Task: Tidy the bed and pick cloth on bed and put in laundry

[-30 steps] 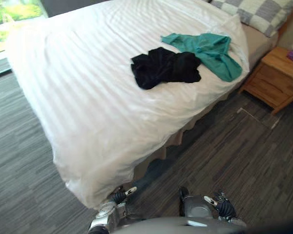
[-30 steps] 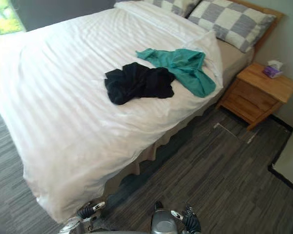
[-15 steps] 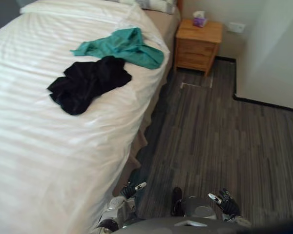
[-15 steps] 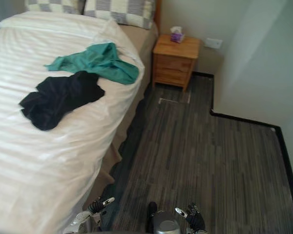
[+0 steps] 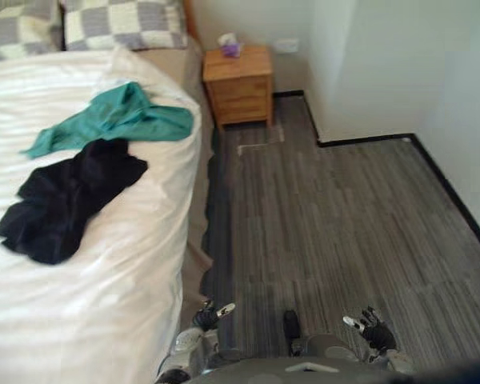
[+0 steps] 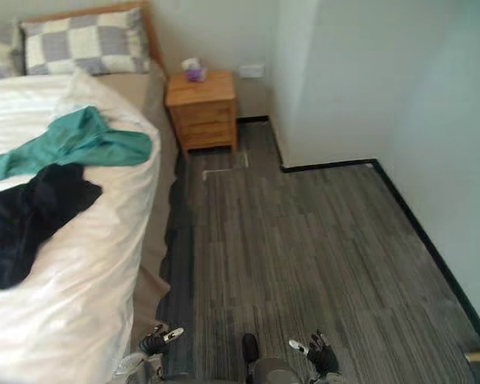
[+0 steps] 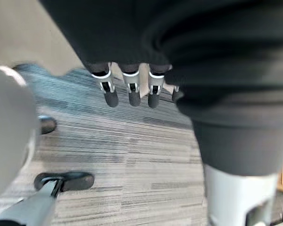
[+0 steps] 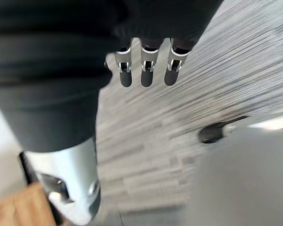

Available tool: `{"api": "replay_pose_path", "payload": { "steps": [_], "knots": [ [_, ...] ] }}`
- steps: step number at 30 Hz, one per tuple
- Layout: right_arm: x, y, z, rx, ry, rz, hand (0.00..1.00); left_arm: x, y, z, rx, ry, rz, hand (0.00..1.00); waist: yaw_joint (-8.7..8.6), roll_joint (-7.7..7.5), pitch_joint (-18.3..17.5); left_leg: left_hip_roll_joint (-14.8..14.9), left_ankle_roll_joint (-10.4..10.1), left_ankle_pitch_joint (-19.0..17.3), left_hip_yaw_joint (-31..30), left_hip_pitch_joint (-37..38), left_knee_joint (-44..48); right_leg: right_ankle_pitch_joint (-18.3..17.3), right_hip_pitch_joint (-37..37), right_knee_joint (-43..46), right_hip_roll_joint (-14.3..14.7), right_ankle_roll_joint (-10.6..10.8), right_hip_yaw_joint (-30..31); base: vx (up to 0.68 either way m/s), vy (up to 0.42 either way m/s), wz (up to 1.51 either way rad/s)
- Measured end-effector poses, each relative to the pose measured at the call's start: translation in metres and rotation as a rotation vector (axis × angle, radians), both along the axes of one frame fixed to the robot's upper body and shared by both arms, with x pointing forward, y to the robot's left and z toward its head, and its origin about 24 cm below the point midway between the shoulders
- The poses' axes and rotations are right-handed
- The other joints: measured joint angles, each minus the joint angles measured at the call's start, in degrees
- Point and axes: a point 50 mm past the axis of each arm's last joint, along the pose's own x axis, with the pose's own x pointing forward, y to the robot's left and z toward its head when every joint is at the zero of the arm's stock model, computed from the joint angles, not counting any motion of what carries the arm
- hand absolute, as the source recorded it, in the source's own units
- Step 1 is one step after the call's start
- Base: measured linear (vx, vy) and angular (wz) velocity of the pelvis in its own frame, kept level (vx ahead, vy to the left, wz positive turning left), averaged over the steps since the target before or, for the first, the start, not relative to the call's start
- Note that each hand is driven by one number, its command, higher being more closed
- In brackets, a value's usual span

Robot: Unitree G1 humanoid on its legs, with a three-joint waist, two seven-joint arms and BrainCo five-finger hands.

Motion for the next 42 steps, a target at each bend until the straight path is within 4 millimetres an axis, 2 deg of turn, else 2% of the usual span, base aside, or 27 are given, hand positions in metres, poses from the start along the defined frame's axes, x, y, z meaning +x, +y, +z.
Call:
{"api": "replay_pose_path", "payload": {
  "steps": [2, 3, 13, 16, 17, 19, 20, 21, 22, 23, 24, 25, 26, 28, 30, 31, 32, 33, 34, 36, 37, 38, 39, 40, 42],
  "knots": [
    [-0.008, 0.0, -0.003, 0.041, 0.025, -0.082, 0.0, -0.007, -0.001, -0.004, -0.02, 0.043, 0.003, 0.0, 0.27, -0.06, 0.1, -0.2, -0.9, 0.7, -0.3, 2.8, -1.8, 0.9, 2.1, -0.8, 0.1, -0.3, -0.4, 0.12, 0.087, 0.09],
    [0.0, 0.011, -0.007, 0.115, 0.05, -0.087, 0.0, -0.036, 0.003, -0.015, -0.063, 0.196, 0.034, 0.0, 1.45, -1.86, -2.9, 0.8, -1.7, 1.1, -3.3, 4.7, -2.4, -1.7, 3.9, -1.3, 0.5, -1.0, -3.1, 0.06, 0.043, 0.05],
    [-0.004, 0.009, -0.007, 0.118, 0.049, -0.111, 0.0, -0.035, 0.003, -0.014, -0.058, 0.156, 0.049, 0.0, 1.51, -1.92, -2.5, 1.0, -1.9, 1.0, -3.3, 4.1, -3.3, -2.0, 3.3, -1.2, 0.5, -1.3, -3.8, 0.0, 0.0, 0.02],
    [-0.006, 0.013, -0.007, 0.139, 0.029, -0.129, 0.0, -0.035, 0.007, -0.012, -0.053, 0.1, 0.087, 0.0, 2.04, -2.02, -2.2, 1.7, -2.5, 0.6, -2.9, 2.3, -3.5, -2.5, 1.8, -1.2, 0.6, -1.7, -6.6, 0.05, 0.013, -0.01],
    [-0.008, 0.013, -0.006, 0.141, 0.021, -0.126, 0.0, -0.033, 0.008, -0.011, -0.049, 0.078, 0.092, 0.0, 2.83, -1.5, -1.8, 2.2, -2.8, 0.4, -2.4, 2.0, -3.4, -2.8, 1.7, -1.2, 0.7, -2.0, -7.9, 0.13, 0.015, -0.12],
    [-0.007, 0.012, -0.005, 0.144, 0.005, -0.116, 0.0, -0.031, 0.01, -0.009, -0.045, 0.048, 0.106, 0.0, 2.94, -1.66, -1.4, 3.3, -3.7, -0.2, -1.9, 1.9, -2.8, -4.1, 1.5, -1.1, 1.1, -2.0, -10.6, 0.17, 0.008, -0.12],
    [-0.004, 0.012, -0.004, 0.151, -0.01, -0.1, 0.0, -0.029, 0.011, -0.008, -0.043, 0.023, 0.119, 0.0, 2.87, -1.12, -1.1, 4.4, -4.8, -0.9, -0.9, 1.5, -1.4, -4.9, 1.0, -0.6, 1.6, -2.3, -12.2, 0.2, -0.013, -0.14],
    [0.001, 0.013, -0.003, 0.151, -0.029, -0.075, 0.0, -0.029, 0.013, -0.006, -0.034, 0.006, 0.122, 0.0, 2.95, -1.78, -0.5, 5.6, -5.2, -1.1, 1.2, 0.1, 3.0, -7.2, 0.0, 1.9, 1.6, -2.5, -12.1, 0.19, -0.032, -0.13],
    [0.002, 0.013, -0.002, 0.146, -0.033, -0.062, 0.0, -0.027, 0.015, -0.005, -0.029, -0.008, 0.124, 0.0, 2.9, -1.72, 0.0, 6.2, -5.2, -1.1, 2.1, -1.7, 7.0, -8.2, -0.5, 3.3, 1.3, -2.6, -12.2, 0.16, -0.087, -0.07],
    [0.003, 0.015, -0.001, 0.141, -0.035, -0.04, 0.0, -0.025, 0.016, -0.003, -0.027, -0.033, 0.134, 0.0, 2.9, -2.58, 0.4, 8.2, -5.3, -0.8, 3.6, -5.3, 17.4, -10.3, -0.2, 5.3, 0.6, -2.8, -13.0, 0.18, -0.121, 0.03],
    [0.005, 0.014, 0.0, 0.133, -0.043, -0.015, 0.0, -0.025, 0.02, -0.001, -0.021, -0.057, 0.174, 0.0, 2.84, -2.15, 0.9, 11.1, -4.2, 2.1, 3.0, -10.3, 31.0, -12.3, 0.9, 7.5, 0.5, -3.4, -13.3, 0.16, -0.103, 0.04],
    [0.006, 0.013, 0.001, 0.125, -0.048, -0.002, 0.0, -0.024, 0.02, 0.0, -0.024, -0.07, 0.192, 0.0, 2.78, -1.98, 1.2, 12.4, -3.5, 4.1, 2.5, -12.9, 37.4, -12.7, 1.7, 8.4, 0.6, -3.4, -12.5, 0.28, -0.052, -0.18],
    [0.008, 0.009, 0.003, 0.109, -0.046, 0.031, 0.0, -0.022, 0.018, 0.002, -0.032, -0.093, 0.211, 0.0, 3.28, -1.93, 1.4, 13.0, -2.8, 3.1, 0.3, -17.5, 46.2, -13.4, 2.7, 10.0, 0.6, -4.5, -10.9, 0.28, -0.002, -0.36],
    [0.015, 0.011, 0.004, 0.111, -0.056, 0.054, 0.0, -0.018, 0.018, 0.004, -0.031, -0.117, 0.209, 0.0, 4.67, -1.46, 1.4, 11.7, -3.0, 0.8, -2.2, -22.3, 50.9, -13.4, 4.9, 10.3, 0.3, -5.1, -7.0, 0.4, 0.017, -0.85],
    [0.019, 0.015, 0.003, 0.125, -0.056, 0.065, 0.0, -0.018, 0.019, 0.005, -0.032, -0.121, 0.22, 0.0, 5.34, -1.82, 1.6, 10.0, -3.0, -0.1, -2.0, -23.6, 47.8, -12.9, 6.5, 10.3, -0.3, -5.0, -4.6, 0.34, 0.055, -0.9],
    [0.022, 0.021, 0.001, 0.143, -0.047, 0.08, 0.0, -0.017, 0.02, 0.006, -0.031, -0.128, 0.223, 0.0, 5.71, -2.65, 2.3, 7.7, -3.0, -0.8, -1.6, -23.6, 42.1, -12.9, 8.5, 9.6, -1.5, -4.9, -2.6, 0.39, 0.122, -0.92],
    [0.023, 0.024, 0.001, 0.15, -0.039, 0.097, 0.0, -0.015, 0.021, 0.006, -0.037, -0.135, 0.233, 0.0, 5.98, -3.24, 2.7, 5.2, -2.9, -0.8, -1.2, -23.6, 34.3, -13.0, 9.9, 8.8, -2.7, -3.9, -1.4, 0.39, 0.133, -0.86],
    [0.025, 0.026, 0.0, 0.157, -0.04, 0.104, 0.0, -0.014, 0.022, 0.007, -0.037, -0.136, 0.237, 0.0, 5.98, -3.5, 2.8, 4.1, -2.8, -0.2, -0.7, -23.6, 29.7, -13.2, 10.5, 8.5, -3.4, -3.5, -1.3, 0.31, 0.115, -0.56],
    [0.025, 0.03, 0.0, 0.169, -0.04, 0.106, 0.0, -0.014, 0.023, 0.007, -0.033, -0.138, 0.236, 0.0, 5.84, -3.79, 3.0, 2.7, -2.5, 1.6, 0.2, -23.6, 22.3, -13.7, 11.5, 7.5, -4.3, -2.5, -1.4, 0.25, 0.096, -0.25],
    [0.024, 0.029, 0.0, 0.171, -0.041, 0.098, 0.0, -0.014, 0.022, 0.006, -0.04, -0.134, 0.242, 0.0, 5.72, -3.67, 3.0, 1.3, -1.6, 9.3, 1.4, -23.7, 5.5, -15.3, 14.1, 5.2, -5.6, 0.1, -1.9, 0.34, 0.136, -0.05],
    [0.023, 0.028, 0.0, 0.167, -0.039, 0.102, 0.0, -0.014, 0.022, 0.006, -0.041, -0.13, 0.243, 0.0, 5.75, -3.5, 3.0, 1.4, -1.3, 10.9, 1.5, -23.5, 2.4, -15.8, 14.8, 4.9, -5.7, 0.9, -2.0, 0.36, 0.181, 0.09],
    [0.022, 0.029, -0.001, 0.166, -0.028, 0.109, 0.0, -0.016, 0.023, 0.005, -0.046, -0.125, 0.257, 0.0, 6.05, -3.48, 2.9, 1.3, 0.1, 15.3, 2.7, -23.1, 0.9, -17.4, 16.1, 4.8, -6.6, 2.3, -2.4, 0.47, 0.284, 0.17],
    [0.022, 0.03, -0.002, 0.166, -0.02, 0.118, 0.0, -0.016, 0.022, 0.004, -0.053, -0.122, 0.265, 0.0, 5.99, -3.64, 2.6, 0.3, 2.5, 17.9, 4.4, -22.7, 1.2, -18.5, 16.9, 5.3, -8.1, 3.9, -3.1, 0.4, 0.249, 0.21],
    [0.024, 0.031, -0.001, 0.168, -0.024, 0.12, 0.0, -0.015, 0.023, 0.005, -0.052, -0.124, 0.268, 0.0, 5.98, -4.12, 2.7, -0.6, 3.4, 17.4, 4.7, -22.7, 1.6, -18.8, 17.0, 5.8, -9.0, 4.5, -3.6, 0.5, 0.314, 0.21],
    [0.026, 0.04, -0.003, 0.186, -0.014, 0.144, 0.0, -0.014, 0.028, 0.005, -0.047, -0.128, 0.273, 0.0, 6.65, -4.93, 2.4, -3.1, 5.4, 14.8, 5.7, -22.3, 2.5, -17.1, 16.8, 7.6, -11.8, 7.5, -5.6, 0.47, 0.286, 0.07]
  ]
}}
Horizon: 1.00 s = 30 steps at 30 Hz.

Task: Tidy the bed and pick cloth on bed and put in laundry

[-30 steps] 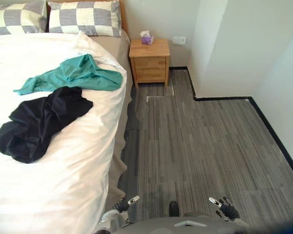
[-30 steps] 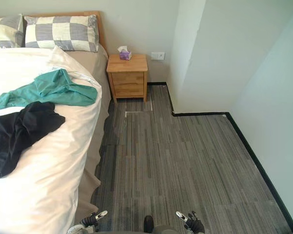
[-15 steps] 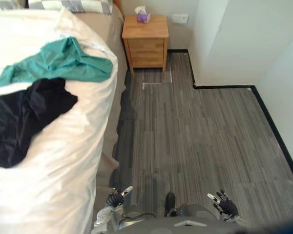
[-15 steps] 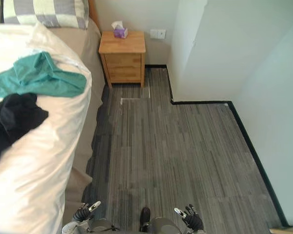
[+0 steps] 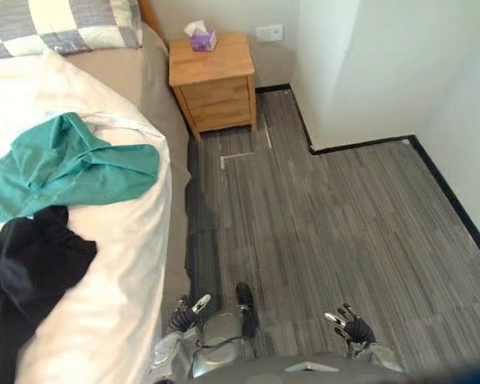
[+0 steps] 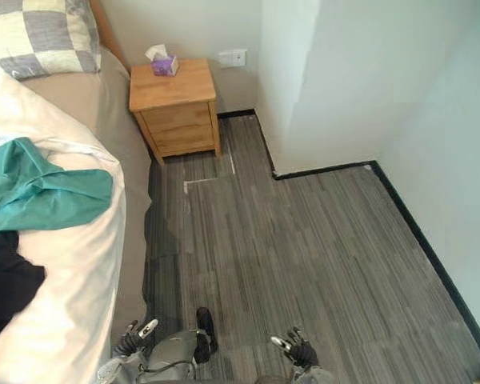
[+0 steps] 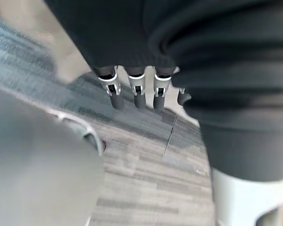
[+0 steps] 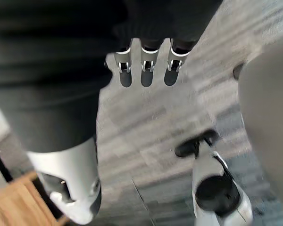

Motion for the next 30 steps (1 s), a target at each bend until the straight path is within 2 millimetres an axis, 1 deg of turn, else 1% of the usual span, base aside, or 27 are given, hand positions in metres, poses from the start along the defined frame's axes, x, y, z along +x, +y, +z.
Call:
{"api": "replay_pose_path", "payload": {
  "steps": [1, 3, 4, 5, 6, 7, 8, 9, 10, 12, 13, 14, 15, 16, 17, 18, 19, 20, 21, 22, 23, 24, 26, 27, 28, 29, 30],
  "knots": [
    [0.0, 0.001, 0.0, -0.002, 0.005, 0.01, 0.0, 0.0, 0.0, 0.0, 0.0, 0.0, 0.0, 0.0, 0.4, -0.03, 0.0, -0.3, 0.6, -0.9, 0.4, 0.3, 0.6, 0.4, 0.0, 0.9, -0.5, 0.7, -0.1, 0.42, 0.251, -0.09],
    [-0.001, 0.0, -0.001, -0.008, 0.019, 0.021, 0.0, -0.002, 0.001, -0.001, -0.004, 0.016, -0.003, 0.0, 0.81, -0.18, -0.3, -1.6, 1.7, -4.3, 0.9, 2.9, 1.9, 1.0, -1.7, 9.1, -2.3, 1.6, -1.0, 0.39, 0.238, -0.08],
    [-0.002, -0.002, -0.001, -0.008, 0.02, 0.005, 0.0, -0.003, 0.001, -0.002, -0.002, 0.03, -0.017, 0.0, 0.77, -0.25, -0.6, -2.0, 1.7, -6.5, 0.5, 4.5, 2.3, 1.7, -4.8, 18.9, -3.5, 2.5, -2.2, 0.29, 0.188, 0.04],
    [-0.002, -0.002, -0.001, -0.008, 0.018, -0.002, 0.0, -0.003, 0.001, -0.002, 0.001, 0.035, -0.025, 0.0, 0.75, -0.53, -0.7, -2.3, 1.8, -7.5, 0.3, 5.6, 2.2, 2.8, -7.3, 25.4, -4.4, 3.4, -2.8, 0.35, 0.236, 0.13],
    [-0.002, -0.004, -0.001, -0.008, 0.016, -0.015, 0.0, -0.004, 0.003, -0.002, 0.011, 0.04, -0.041, 0.0, 0.43, -1.16, -0.9, -3.6, 1.2, -9.7, -1.1, 8.0, 1.5, 5.9, -13.2, 38.8, -6.6, 3.9, -2.8, 0.29, 0.174, 0.27],
    [-0.002, -0.005, 0.0, -0.011, 0.014, -0.019, 0.0, -0.005, 0.005, -0.002, 0.025, 0.048, -0.058, 0.0, -0.11, -1.4, -1.0, -4.3, 0.7, -10.3, -2.2, 10.1, 0.7, 5.6, -16.6, 47.1, -7.8, 3.8, -2.8, 0.44, 0.232, 0.51],
    [-0.002, -0.008, 0.0, -0.017, 0.01, -0.02, 0.0, -0.009, 0.006, -0.004, 0.034, 0.069, -0.077, 0.0, -1.1, -1.46, -1.2, -4.8, 0.8, -10.3, -3.1, 13.3, -0.9, 4.0, -20.3, 54.2, -8.8, 2.2, -4.1, 0.38, 0.162, 0.56],
    [0.0, -0.01, 0.001, -0.026, -0.001, -0.019, 0.0, -0.01, 0.006, -0.005, 0.037, 0.079, -0.09, 0.0, -1.57, -1.35, -1.2, -4.8, 0.8, -10.5, -3.9, 15.0, -1.7, 3.2, -21.9, 56.0, -9.1, 1.0, -5.2, 0.48, 0.142, 0.66],
    [0.003, -0.012, 0.004, -0.037, -0.023, -0.015, 0.0, -0.011, 0.006, -0.005, 0.039, 0.087, -0.103, 0.0, -2.08, -1.28, -1.1, -4.9, 0.8, -10.5, -5.7, 17.9, -3.3, 1.2, -24.8, 57.0, -9.6, 0.9, -7.6, 0.49, 0.088, 0.72],
    [0.006, -0.014, 0.006, -0.047, -0.048, -0.019, 0.0, -0.006, 0.003, -0.005, 0.031, 0.091, -0.127, 0.0, -2.66, -1.16, -1.0, -4.3, 0.5, -10.7, -8.7, 20.6, -5.1, -1.7, -28.9, 52.8, -9.2, 0.6, -10.1, 0.43, 0.007, 0.81],
    [0.009, -0.016, 0.007, -0.048, -0.061, -0.023, 0.0, 0.001, 0.001, -0.003, 0.014, 0.078, -0.118, 0.0, -2.97, -0.94, -0.9, -3.7, -0.1, -11.0, -11.0, 21.8, -5.9, -2.5, -31.4, 46.8, -8.1, -0.3, -11.1, 0.37, -0.1, 0.99],
    [0.013, -0.017, 0.009, -0.046, -0.079, -0.032, 0.0, 0.004, -0.001, -0.003, -0.001, 0.078, -0.114, 0.0, -3.63, -0.56, -0.6, -2.7, -1.0, -11.5, -13.6, 22.4, -6.1, -2.3, -33.0, 37.8, -6.8, -0.5, -12.0, 0.37, -0.131, 1.05],
    [0.015, -0.016, 0.011, -0.042, -0.089, -0.033, 0.0, 0.007, -0.002, -0.002, -0.004, 0.076, -0.119, 0.0, -3.95, -0.32, -0.5, -2.2, -1.5, -11.8, -14.7, 22.7, -6.1, -1.7, -33.7, 33.0, -6.0, -0.5, -12.0, 0.3, -0.139, 1.03],
    [0.017, -0.016, 0.012, -0.035, -0.1, -0.041, 0.0, 0.01, -0.004, -0.002, -0.012, 0.076, -0.127, 0.0, -4.31, 0.05, -0.2, -1.3, -2.3, -12.3, -16.4, 23.1, -6.2, 0.7, -34.2, 24.8, -5.0, -0.6, -11.9, 0.32, -0.184, 1.02],
    [0.018, -0.015, 0.012, -0.025, -0.107, -0.054, 0.0, 0.012, -0.007, -0.002, -0.017, 0.076, -0.142, 0.0, -4.5, 0.12, -0.1, -0.7, -3.6, -13.0, -18.2, 23.8, -6.1, 5.7, -34.6, 13.5, -4.4, -0.3, -10.9, 0.52, -0.338, 1.15],
    [0.018, -0.015, 0.012, -0.015, -0.11, -0.067, 0.0, 0.011, -0.01, -0.002, -0.02, 0.081, -0.157, 0.0, -4.48, -0.11, 0.1, -0.4, -5.1, -14.0, -19.5, 24.9, -6.1, 12.3, -34.3, 5.8, -4.2, 0.5, -8.2, 0.54, -0.369, 0.98],
    [0.019, -0.015, 0.013, -0.016, -0.11, -0.068, 0.0, 0.009, -0.011, -0.003, -0.023, 0.087, -0.158, 0.0, -4.55, 0.13, 0.3, 0.1, -5.9, -14.5, -20.4, 25.5, -6.1, 15.4, -33.9, 5.5, -4.0, 0.7, -7.2, 0.56, -0.42, 0.89],
    [0.019, -0.016, 0.013, -0.019, -0.112, -0.069, 0.0, 0.007, -0.015, -0.004, -0.033, 0.092, -0.158, 0.0, -4.89, 1.09, 0.7, 1.9, -6.9, -15.2, -22.2, 26.5, -5.9, 18.4, -32.6, 6.6, -1.9, -0.6, -5.3, 0.45, -0.345, 0.83],
    [0.023, -0.02, 0.015, -0.031, -0.127, -0.082, 0.0, 0.008, -0.021, -0.004, -0.047, 0.087, -0.158, 0.0, -4.95, 2.85, 1.5, 3.1, -7.8, -14.7, -23.1, 26.9, -5.6, 15.6, -32.8, 10.4, -0.8, -3.2, -5.3, 0.43, -0.336, 0.7],
    [0.025, -0.023, 0.016, -0.039, -0.134, -0.085, 0.0, 0.006, -0.021, -0.005, -0.048, 0.092, -0.158, 0.0, -4.87, 3.32, 1.9, 3.6, -8.0, -13.9, -23.1, 27.5, -5.7, 13.4, -33.3, 13.1, -0.6, -4.4, -5.5, 0.42, -0.31, 0.41],
    [0.028, -0.024, 0.017, -0.044, -0.138, -0.084, 0.0, -0.003, -0.021, -0.009, -0.051, 0.122, -0.148, 0.0, -5.08, 3.56, 2.1, 4.7, -9.4, -12.9, -23.1, 29.0, -5.4, 10.1, -33.7, 18.5, -0.5, -5.4, -6.0, 0.44, -0.303, 0.15],
    [0.028, -0.023, 0.017, -0.045, -0.139, -0.075, 0.0, -0.008, -0.019, -0.01, -0.052, 0.134, -0.126, 0.0, -5.22, 3.41, 2.0, 5.4, -9.8, -12.5, -23.1, 30.2, -4.3, 6.2, -33.7, 23.0, -0.5, -6.0, -6.5, 0.44, -0.288, 0.09],
    [0.027, -0.021, 0.015, -0.041, -0.124, -0.066, 0.0, -0.01, -0.018, -0.01, -0.052, 0.131, -0.109, 0.0, -4.94, 3.48, 1.8, 6.3, -10.1, -12.3, -23.1, 30.0, 0.7, 1.8, -32.7, 26.2, 0.0, -6.7, -6.8, 0.4, -0.245, 0.03],
    [0.026, -0.022, 0.014, -0.042, -0.107, -0.063, 0.0, -0.011, -0.019, -0.01, -0.051, 0.126, -0.099, 0.0, -4.52, 4.01, 1.6, 7.3, -11.0, -11.6, -23.2, 27.0, 8.5, 0.8, -30.7, 25.0, 1.0, -7.4, -7.4, 0.43, -0.257, 0.04],
    [0.024, -0.021, 0.013, -0.04, -0.093, -0.057, 0.0, -0.01, -0.018, -0.01, -0.049, 0.115, -0.09, 0.0, -4.49, 4.33, 1.7, 8.2, -11.7, -9.3, -23.1, 23.2, 17.3, 0.4, -28.4, 22.7, 1.9, -7.5, -8.1, 0.34, -0.195, 0.23],
    [0.024, -0.021, 0.013, -0.043, -0.087, -0.041, 0.0, -0.01, -0.017, -0.009, -0.046, 0.105, -0.079, 0.0, -4.69, 4.37, 1.9, 9.9, -12.2, -8.5, -23.1, 18.5, 26.9, 0.3, -25.0, 19.7, 2.6, -8.1, -9.3, 0.34, -0.171, 0.51],
    [0.022, -0.021, 0.011, -0.051, -0.065, -0.016, 0.0, -0.008, -0.014, -0.007, -0.043, 0.082, -0.058, 0.0, -4.26, 4.67, 2.1, 11.8, -11.6, -10.9, -21.1, 13.6, 37.3, 0.9, -19.5, 15.7, 3.2, -8.4, -11.4, 0.35, -0.153, 0.58]
  ]
}}
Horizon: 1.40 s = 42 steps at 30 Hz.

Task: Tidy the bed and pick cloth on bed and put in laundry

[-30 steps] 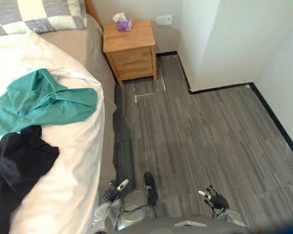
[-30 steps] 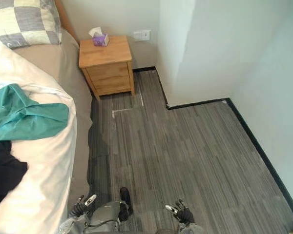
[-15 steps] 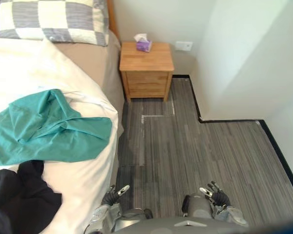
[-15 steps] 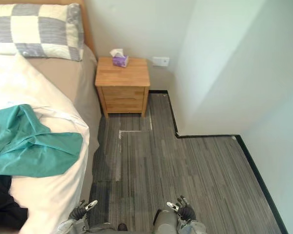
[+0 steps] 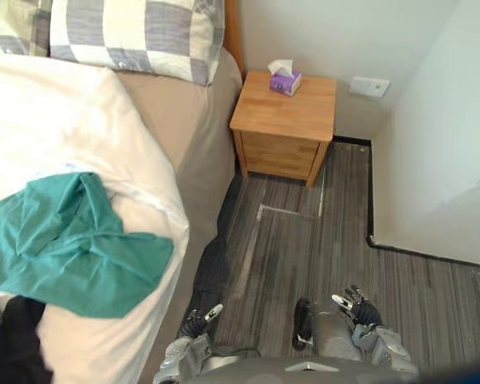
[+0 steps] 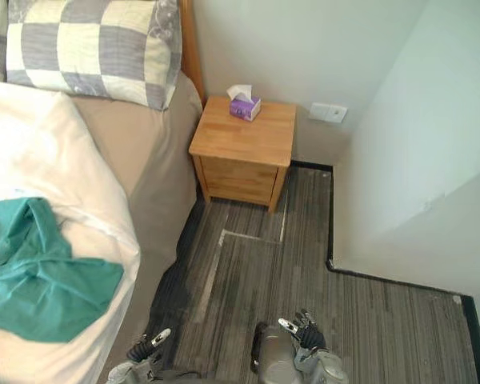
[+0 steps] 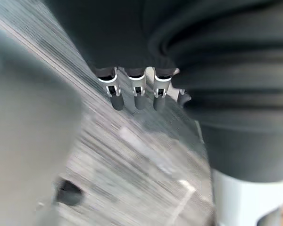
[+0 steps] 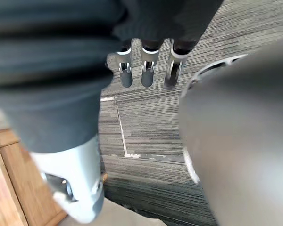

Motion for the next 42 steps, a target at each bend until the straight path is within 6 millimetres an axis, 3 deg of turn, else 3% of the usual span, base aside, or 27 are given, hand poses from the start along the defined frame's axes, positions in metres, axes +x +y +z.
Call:
{"api": "replay_pose_path", "payload": {
  "steps": [1, 2, 3, 5, 6, 7, 8, 10, 14, 16, 17, 18, 19, 20, 21, 23, 24, 26, 28, 30, 31, 32, 33, 34, 36, 38, 42],
  "knots": [
    [-0.002, 0.0, -0.001, -0.004, 0.012, 0.009, 0.0, 0.001, 0.001, 0.001, 0.004, -0.009, 0.003, 0.0, 0.47, -0.25, 0.2, 0.7, 0.4, -1.0, 1.6, -1.6, 2.6, 0.1, 2.7, -1.6, 0.0, 0.1, -0.9, 0.41, -0.175, 0.59],
    [-0.006, 0.002, -0.004, -0.004, 0.039, 0.026, 0.0, 0.004, 0.004, 0.004, 0.015, -0.034, 0.007, 0.0, 1.11, -1.52, 0.6, 1.3, 1.7, -2.7, 5.8, -4.3, 3.9, 0.2, 7.3, -4.8, -0.2, 0.2, -2.1, 0.27, -0.114, 0.39],
    [-0.007, 0.003, -0.005, -0.008, 0.047, 0.038, 0.0, 0.005, 0.004, 0.005, 0.018, -0.047, 0.008, 0.0, 1.63, -1.55, 0.5, 1.3, 2.1, -3.2, 7.8, -5.3, 3.2, 0.3, 9.2, -6.3, -0.5, 0.4, -2.5, 0.3, -0.08, 0.39],
    [-0.005, 0.007, -0.005, -0.016, 0.054, 0.077, 0.0, 0.009, 0.003, 0.008, 0.016, -0.076, 0.007, 0.0, 2.32, -1.53, 0.4, 0.2, 3.0, -3.1, 16.6, -9.0, -6.6, 0.3, 13.4, -10.0, -2.2, 2.3, -4.3, 0.3, -0.004, 0.32],
    [-0.005, 0.008, -0.005, -0.014, 0.058, 0.085, 0.0, 0.009, 0.002, 0.009, 0.009, -0.078, 0.004, 0.0, 2.16, -1.1, 0.2, -0.7, 4.2, -0.4, 22.0, -9.9, -15.3, -0.3, 14.7, -10.6, -3.0, 3.7, -5.7, 0.34, 0.078, 0.63],
    [-0.004, 0.005, -0.004, -0.018, 0.053, 0.084, 0.0, 0.004, 0.0, 0.007, -0.005, -0.061, 0.0, 0.0, 1.79, 0.03, -0.5, -1.2, 7.8, 5.7, 28.3, -10.6, -23.1, -1.2, 16.3, -10.8, -2.8, 5.3, -7.6, 0.36, 0.102, 0.8],
    [-0.004, 0.004, -0.004, -0.022, 0.055, 0.08, 0.0, 0.002, 0.0, 0.006, -0.007, -0.057, 0.0, 0.0, 1.77, -0.16, -0.7, -1.4, 11.3, 5.2, 31.6, -10.0, -24.3, -1.9, 17.2, -10.7, -2.9, 6.4, -8.7, 0.4, 0.106, 1.19],
    [-0.006, 0.013, -0.005, 0.004, 0.055, 0.083, 0.0, 0.002, 0.011, 0.008, 0.015, -0.06, 0.0, 0.0, 2.07, -3.49, -1.6, -6.4, 14.2, 6.3, 36.2, -8.7, -30.2, -1.9, 18.4, -11.1, -6.0, 7.8, -14.6, 0.38, 0.101, 1.25],
    [0.003, 0.025, -0.003, 0.035, 0.019, 0.097, 0.0, -0.001, 0.019, 0.008, 0.01, -0.053, 0.034, 0.0, 4.26, -6.14, -2.4, -10.2, 14.6, 6.4, 38.0, -7.3, -33.4, 0.4, 22.1, -14.2, -6.5, 10.2, -17.6, 0.3, 0.086, 0.78],
    [0.007, 0.027, -0.002, 0.035, 0.009, 0.115, 0.0, -0.003, 0.023, 0.008, 0.018, -0.045, 0.034, 0.0, 5.01, -6.44, -2.7, -11.0, 14.7, 6.4, 37.7, -6.1, -33.8, 1.9, 23.4, -13.4, -6.5, 10.4, -17.6, 0.19, 0.032, 0.47],
    [0.011, 0.027, -0.001, 0.024, 0.001, 0.136, 0.0, -0.006, 0.023, 0.007, 0.017, -0.036, 0.033, 0.0, 4.89, -6.23, -2.9, -11.1, 14.5, 5.7, 37.1, -5.4, -34.4, 2.0, 22.5, -9.2, -6.9, 10.5, -17.7, 0.17, 0.101, 0.48],
    [0.014, 0.027, 0.001, 0.018, -0.007, 0.142, 0.0, -0.01, 0.02, 0.005, 0.007, -0.021, 0.026, 0.0, 4.64, -4.7, -3.4, -11.0, 14.0, 4.0, 35.7, -3.9, -36.7, 2.0, 18.9, 1.6, -8.1, 10.4, -17.6, 0.19, 0.126, 0.56],
    [0.015, 0.024, 0.002, 0.01, -0.013, 0.144, 0.0, -0.012, 0.02, 0.005, 0.008, -0.014, 0.024, 0.0, 4.38, -4.21, -3.5, -11.3, 13.9, 3.6, 34.7, -2.7, -38.5, 2.7, 16.1, 8.8, -9.9, 9.9, -17.1, 0.22, 0.093, 0.81],
    [0.017, 0.027, 0.003, 0.011, -0.022, 0.165, 0.0, -0.014, 0.022, 0.005, 0.013, -0.007, 0.018, 0.0, 3.52, -5.12, -2.8, -12.5, 13.9, 3.9, 31.6, -0.5, -41.1, 3.5, 11.1, 22.9, -13.4, 9.8, -12.9, 0.22, -0.021, 1.12],
    [0.017, 0.03, 0.003, 0.015, -0.023, 0.179, 0.0, -0.014, 0.027, 0.005, 0.026, -0.003, 0.01, 0.0, 2.72, -5.5, -2.1, -13.0, 14.2, 3.8, 28.6, 0.7, -41.8, -0.7, 6.9, 30.4, -14.1, 9.4, -9.5, 0.21, -0.068, 1.22],
    [0.013, 0.029, 0.002, 0.008, -0.022, 0.184, 0.0, -0.016, 0.027, 0.004, 0.021, 0.007, 0.017, 0.0, 1.93, -5.55, -1.8, -13.1, 13.4, 3.4, 24.4, 2.5, -42.7, -4.9, 1.7, 32.3, -14.5, 7.6, -7.7, 0.23, -0.068, 1.24],
    [0.009, 0.029, 0.002, -0.002, -0.042, 0.182, 0.0, -0.014, 0.026, 0.004, 0.019, 0.009, 0.01, 0.0, 1.81, -5.41, -1.6, -13.1, 12.9, 3.2, 21.1, 3.4, -42.7, -6.7, -1.2, 30.5, -14.7, 7.6, -6.7, 0.28, -0.1, 1.3],
    [0.01, 0.027, 0.004, -0.018, -0.076, 0.184, 0.0, -0.011, 0.022, 0.004, 0.011, 0.023, -0.024, 0.0, 0.97, -5.11, -1.6, -13.0, 12.3, 3.1, 15.4, 3.5, -42.7, -6.9, -4.3, 24.3, -14.2, 7.3, -4.6, 0.24, -0.154, 1.65],
    [0.012, 0.027, 0.005, -0.028, -0.092, 0.182, 0.0, -0.009, 0.018, 0.003, -0.002, 0.038, -0.051, 0.0, 0.02, -4.87, -1.4, -12.7, 11.4, 3.3, 8.9, 3.4, -42.9, -6.1, -6.3, 15.6, -12.0, 8.1, 0.7, 0.27, -0.25, 1.86],
    [0.012, 0.023, 0.006, -0.039, -0.093, 0.178, 0.0, -0.004, 0.014, 0.003, -0.003, 0.037, -0.08, 0.0, 0.09, -4.24, -1.0, -11.7, 9.8, 3.5, 3.1, 3.3, -43.0, -3.5, -6.9, 6.4, -8.4, 8.6, 8.0, 0.26, -0.31, 1.62],
    [0.009, 0.022, 0.004, -0.035, -0.083, 0.165, 0.0, -0.004, 0.015, 0.004, 0.002, 0.036, -0.086, 0.0, 0.16, -4.33, -1.0, -11.4, 8.2, 3.6, -0.2, 3.0, -43.2, -0.3, -6.3, -0.5, -6.4, 8.7, 12.7, 0.3, -0.406, 1.61],
    [0.007, 0.026, 0.003, -0.02, -0.084, 0.156, 0.0, -0.002, 0.025, 0.006, 0.032, 0.021, -0.092, 0.0, 0.35, -6.72, -1.3, -12.4, 5.8, 3.5, -2.3, 2.9, -43.0, 6.0, -5.2, -7.4, -6.5, 9.1, 16.0, 0.3, -0.434, 1.54],
    [0.008, 0.028, 0.003, -0.012, -0.086, 0.152, 0.0, -0.001, 0.024, 0.006, 0.035, 0.017, -0.092, 0.0, 0.35, -6.37, -0.8, -11.9, 4.9, 3.2, -2.7, 3.3, -43.0, 7.2, -4.5, -6.8, -6.5, 8.6, 15.7, 0.27, -0.394, 1.04],
    [0.011, 0.024, 0.004, -0.016, -0.094, 0.139, 0.0, -0.002, 0.02, 0.005, 0.025, 0.007, -0.099, 0.0, 1.24, -4.21, -1.0, -9.4, 2.9, 4.6, 0.3, 3.1, -43.7, 7.2, -4.1, -7.0, -4.8, 7.9, 14.4, 0.26, -0.326, 0.62],
    [0.014, 0.018, 0.007, -0.027, -0.113, 0.127, 0.0, -0.009, 0.012, 0.003, 0.016, 0.002, -0.1, 0.0, 1.0, -1.69, -1.2, -5.7, 1.4, 5.8, 5.5, 4.9, -46.7, 6.1, -2.1, -8.3, -2.2, 6.2, 11.1, 0.29, -0.267, 0.49],
    [0.013, 0.019, 0.005, -0.014, -0.093, 0.119, 0.0, -0.012, 0.011, 0.002, 0.011, -0.008, -0.061, 0.0, 1.59, -1.28, -1.3, -4.1, -0.1, 7.5, 6.1, 7.6, -49.1, 5.8, 0.2, -8.7, -0.3, 5.8, 9.8, 0.21, -0.194, 0.26],
    [-0.001, 0.021, -0.004, 0.032, 0.018, 0.046, 0.0, -0.023, 0.016, 0.001, 0.026, -0.007, -0.014, 0.0, 2.29, -3.15, -2.9, -3.2, -0.1, 9.2, 8.5, 8.5, -49.0, 5.9, 3.9, -12.9, 0.9, 4.8, 9.1, 0.12, -0.103, 0.13]
  ]
}}
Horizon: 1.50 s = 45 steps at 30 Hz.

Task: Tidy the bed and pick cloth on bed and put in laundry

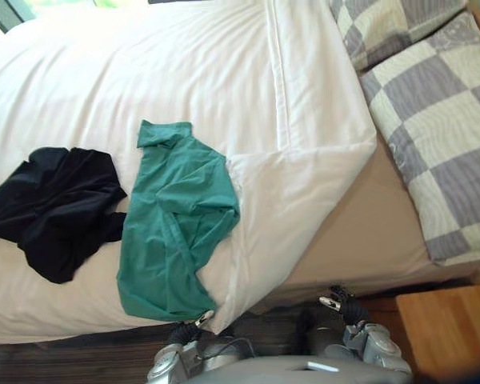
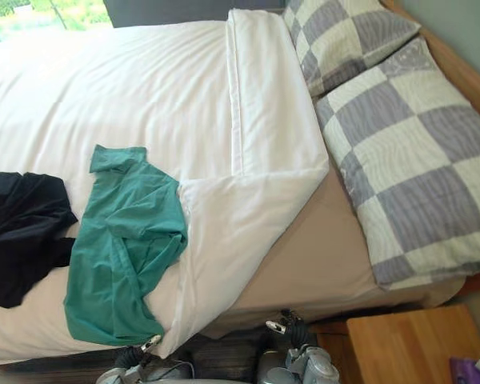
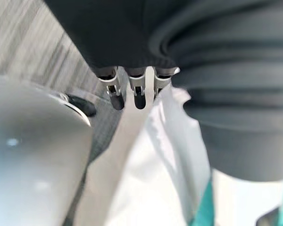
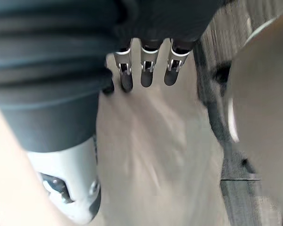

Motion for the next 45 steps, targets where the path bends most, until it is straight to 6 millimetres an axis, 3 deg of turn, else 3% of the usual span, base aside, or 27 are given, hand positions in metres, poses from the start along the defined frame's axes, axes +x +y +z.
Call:
{"api": "replay_pose_path", "payload": {
  "steps": [5, 6, 11, 12, 16, 19, 22, 25, 30, 32, 37, 39, 45],
  "knots": [
    [-0.016, -0.012, -0.007, 0.03, 0.102, -0.22, 0.0, -0.007, 0.0, -0.003, 0.013, 0.035, -0.023, 0.0, -0.12, -0.15, -0.7, -0.6, 0.4, 0.3, 4.0, 0.9, 0.0, 0.9, 2.8, -3.5, -0.5, -0.3, 0.0, -0.01, 0.011, -0.01],
    [-0.033, -0.016, -0.012, 0.053, 0.145, -0.347, 0.0, -0.009, -0.001, -0.004, 0.014, 0.046, -0.035, 0.0, -0.17, 0.08, -1.8, -0.6, 0.4, 0.6, 6.1, 0.8, 0.0, 1.1, 3.0, -4.0, -0.9, -0.2, -0.2, -0.07, 0.032, 0.09],
    [-0.07, -0.025, -0.014, 0.065, 0.172, -0.634, 0.0, -0.012, -0.004, -0.006, 0.017, 0.073, -0.064, 0.0, -0.51, 1.08, -2.9, -0.1, 0.5, 0.8, 12.2, 0.9, -2.5, 1.2, 3.2, -5.5, -0.5, 0.1, -1.8, -0.1, 0.015, 0.14],
    [-0.08, -0.027, -0.014, 0.057, 0.175, -0.69, 0.0, -0.012, -0.005, -0.006, 0.014, 0.074, -0.061, 0.0, -0.2, 0.7, -3.3, 0.1, 0.6, 0.9, 13.7, 0.8, -2.8, 1.3, 2.9, -5.9, -0.4, 0.2, -1.7, -0.09, 0.003, -0.01],
    [-0.097, -0.025, -0.012, 0.02, 0.17, -0.774, 0.0, -0.014, -0.006, -0.008, -0.001, 0.117, -0.058, 0.0, -0.51, 0.51, -5.6, 1.1, 0.6, 0.7, 21.6, 1.1, -3.7, 2.6, 2.4, -7.2, -0.4, 0.6, -1.0, -0.01, -0.003, -0.12],
    [-0.101, -0.036, -0.008, -0.042, 0.148, -0.827, 0.0, -0.013, -0.007, -0.009, -0.008, 0.161, -0.049, 0.0, -0.4, 0.48, -6.0, 0.8, 0.0, 1.3, 24.0, 2.9, -5.1, 3.0, 2.7, -7.2, -0.5, 1.1, 0.0, 0.04, 0.025, -0.18],
    [-0.09, -0.054, 0.004, -0.186, 0.079, -0.81, 0.0, -0.011, -0.005, -0.01, -0.005, 0.197, -0.028, 0.0, -0.54, -0.45, -6.5, 0.3, -0.1, 2.0, 24.3, 3.4, -5.9, 3.2, 2.8, -7.1, -0.7, 0.8, 0.1, 0.05, 0.026, -0.05],
    [-0.066, -0.078, 0.026, -0.391, -0.022, -0.728, 0.0, -0.009, -0.004, -0.009, -0.003, 0.213, -0.018, 0.0, -0.61, -1.27, -7.1, 0.0, -0.4, 1.8, 24.4, 3.6, -6.0, 3.1, 2.9, -7.0, -1.0, 0.9, 0.1, 0.06, 0.017, 0.01],
    [-0.011, -0.127, 0.089, -0.589, -0.295, -0.655, 0.0, -0.01, 0.0, -0.008, 0.017, 0.221, -0.023, 0.0, -0.78, -2.17, -7.5, -0.3, -0.8, 1.6, 24.9, 3.9, -5.7, 3.1, 2.9, -6.9, -1.2, 0.9, 0.7, 0.03, 0.002, -0.02],
    [0.003, -0.134, 0.107, -0.628, -0.361, -0.621, 0.0, -0.013, 0.001, -0.008, 0.016, 0.222, -0.013, 0.0, -1.23, -2.11, -7.5, -0.3, -0.8, 1.6, 25.1, 3.9, -5.7, 3.1, 2.8, -6.9, -1.2, 0.9, 1.2, -0.03, -0.028, -0.08],
    [0.03, -0.138, 0.15, -0.73, -0.512, -0.524, 0.0, -0.02, 0.003, -0.008, 0.034, 0.245, -0.03, 0.0, -2.83, -1.64, -7.8, -0.7, -0.8, 1.6, 24.8, 4.0, -5.8, 3.1, 2.4, -6.4, -1.1, 0.9, 2.0, -0.06, -0.034, -0.05],
    [0.044, -0.136, 0.174, -0.804, -0.597, -0.458, 0.0, -0.026, 0.007, -0.009, 0.043, 0.262, -0.029, 0.0, -4.2, -1.55, -7.9, -1.0, -0.7, 1.6, 24.2, 4.0, -5.8, 2.9, 2.2, -5.9, -1.2, 1.1, 2.0, -0.07, -0.035, 0.01],
    [0.086, -0.127, 0.228, -0.977, -0.768, -0.215, 0.0, -0.036, 0.01, -0.009, 0.046, 0.266, -0.06, 0.0, -5.08, -1.74, -8.9, -2.0, 0.0, 1.7, 23.6, 2.7, -5.7, 3.1, 0.2, -5.3, -1.8, 1.5, 2.3, -0.05, -0.013, 0.01]
  ]
}}
